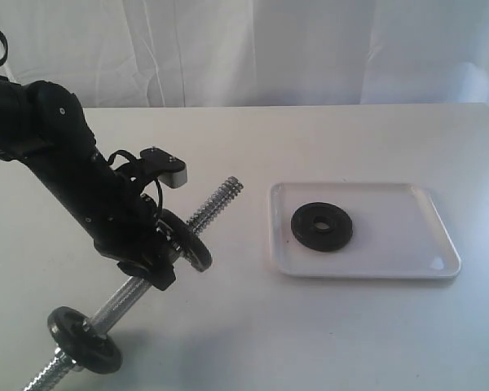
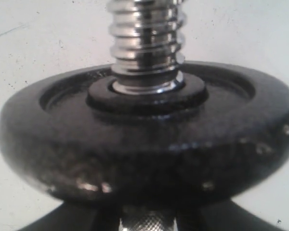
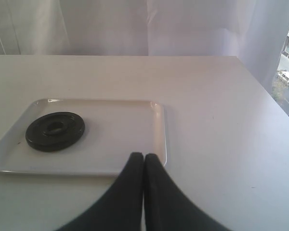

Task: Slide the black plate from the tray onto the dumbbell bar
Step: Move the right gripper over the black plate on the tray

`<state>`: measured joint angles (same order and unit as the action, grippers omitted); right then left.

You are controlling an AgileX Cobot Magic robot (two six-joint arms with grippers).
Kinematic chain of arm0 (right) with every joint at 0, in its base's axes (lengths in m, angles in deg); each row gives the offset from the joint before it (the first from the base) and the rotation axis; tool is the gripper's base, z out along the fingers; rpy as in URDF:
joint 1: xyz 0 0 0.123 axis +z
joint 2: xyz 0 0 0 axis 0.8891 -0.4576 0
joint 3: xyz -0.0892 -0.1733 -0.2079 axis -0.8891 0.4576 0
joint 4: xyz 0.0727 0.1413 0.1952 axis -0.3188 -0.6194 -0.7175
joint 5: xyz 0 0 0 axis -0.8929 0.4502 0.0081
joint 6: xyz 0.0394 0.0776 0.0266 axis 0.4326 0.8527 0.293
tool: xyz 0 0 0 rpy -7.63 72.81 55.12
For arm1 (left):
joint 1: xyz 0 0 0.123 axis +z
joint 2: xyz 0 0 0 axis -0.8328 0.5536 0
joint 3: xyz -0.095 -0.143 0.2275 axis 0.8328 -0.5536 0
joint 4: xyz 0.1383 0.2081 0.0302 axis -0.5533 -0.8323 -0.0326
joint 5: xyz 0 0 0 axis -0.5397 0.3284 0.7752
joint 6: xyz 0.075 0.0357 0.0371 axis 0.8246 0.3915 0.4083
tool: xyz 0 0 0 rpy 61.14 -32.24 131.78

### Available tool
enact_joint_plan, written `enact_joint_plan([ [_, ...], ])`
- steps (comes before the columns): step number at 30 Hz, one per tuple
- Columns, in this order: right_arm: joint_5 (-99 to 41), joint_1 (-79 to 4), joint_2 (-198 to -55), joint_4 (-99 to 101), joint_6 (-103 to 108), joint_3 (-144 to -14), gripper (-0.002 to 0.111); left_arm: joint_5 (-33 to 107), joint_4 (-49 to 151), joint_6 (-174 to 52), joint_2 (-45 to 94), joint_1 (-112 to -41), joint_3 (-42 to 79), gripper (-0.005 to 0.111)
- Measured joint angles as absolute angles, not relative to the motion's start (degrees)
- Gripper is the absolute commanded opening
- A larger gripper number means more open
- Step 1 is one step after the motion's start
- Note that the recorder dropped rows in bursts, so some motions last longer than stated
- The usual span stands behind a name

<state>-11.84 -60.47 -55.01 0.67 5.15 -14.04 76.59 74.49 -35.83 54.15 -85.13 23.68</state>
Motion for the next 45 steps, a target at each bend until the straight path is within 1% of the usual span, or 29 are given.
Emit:
enact_joint_plan([
  [20, -12.6, -60.5, -55.0, 0.7, 5.1, -14.0, 0.0, 76.8, 74.5, -35.6, 54.1, -85.1, 23.7, 0.0],
  [22, -15.1, -60.5, -55.0, 0.7, 5.5, -14.0, 0.0, 76.8, 74.5, -35.6, 54.1, -85.1, 23.7, 0.0],
  [25, -22.7, -60.5, -55.0, -2.5, 9.2, -13.9, 0.0, 76.8, 74.5, -35.6, 54.1, -85.1, 23.7, 0.0],
  [30, -40.2, -60.5, -55.0, -6.6, 18.0, -13.9, 0.0, 76.8, 74.5, -35.6, 54.1, -85.1, 23.7, 0.0],
  [33, -47.6, -60.5, -55.0, -7.0, 20.3, -13.9, 0.0, 76.8, 74.5, -35.6, 54.1, -85.1, 23.7, 0.0],
  [37, -53.2, -60.5, -55.0, -7.2, 20.8, -13.9, 0.0, 76.8, 74.7, -35.6, 54.1, -85.1, 23.7, 0.0],
  [41, -55.2, -60.5, -55.0, -7.3, 21.3, -13.9, 0.0, 76.8, 75.1, -35.6, 54.1, -85.1, 23.7, 0.0],
  [43, -55.5, -60.5, -55.0, -7.3, 24.0, -13.9, 0.0, 76.8, 75.3, -35.6, 54.1, -85.1, 23.7, 0.0],
  [45, -55.6, -60.5, -55.0, -7.8, 31.2, -13.9, 0.0, 76.7, 75.3, -35.6, 54.1, -85.1, 23.7, 0.0],
])
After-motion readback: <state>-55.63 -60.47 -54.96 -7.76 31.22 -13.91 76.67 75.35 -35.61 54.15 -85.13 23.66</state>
